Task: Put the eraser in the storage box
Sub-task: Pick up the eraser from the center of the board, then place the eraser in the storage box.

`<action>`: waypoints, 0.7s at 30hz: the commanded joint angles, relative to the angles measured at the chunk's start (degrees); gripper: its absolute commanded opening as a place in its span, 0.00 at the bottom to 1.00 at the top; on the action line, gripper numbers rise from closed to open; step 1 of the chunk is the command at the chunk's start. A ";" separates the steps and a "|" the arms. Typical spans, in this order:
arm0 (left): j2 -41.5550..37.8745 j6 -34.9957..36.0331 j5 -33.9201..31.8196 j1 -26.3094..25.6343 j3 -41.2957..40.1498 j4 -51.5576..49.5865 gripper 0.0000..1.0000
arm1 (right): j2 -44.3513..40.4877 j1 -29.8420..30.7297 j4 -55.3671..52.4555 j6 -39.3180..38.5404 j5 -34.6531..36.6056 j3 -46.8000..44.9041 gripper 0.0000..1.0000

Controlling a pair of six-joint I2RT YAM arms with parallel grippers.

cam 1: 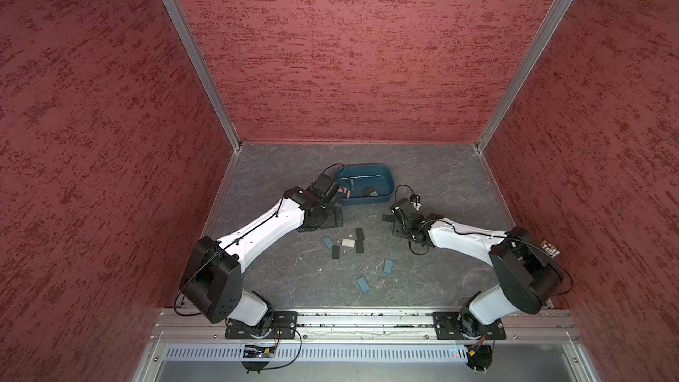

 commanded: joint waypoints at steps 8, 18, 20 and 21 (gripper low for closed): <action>-4.12 -4.22 0.44 -2.68 -7.39 4.29 1.00 | -2.55 0.43 -3.53 -1.57 0.54 6.11 0.44; -6.42 -7.72 0.57 -6.25 -12.62 5.80 1.00 | 1.14 0.44 -4.84 -4.30 -1.14 15.34 0.44; -6.62 -8.48 0.51 -7.04 -13.38 6.07 1.00 | 2.84 0.44 -5.35 -5.13 -1.12 18.30 0.44; -6.70 -8.80 0.49 -7.54 -13.79 6.28 1.00 | 3.72 0.44 -5.53 -5.64 -1.30 19.84 0.44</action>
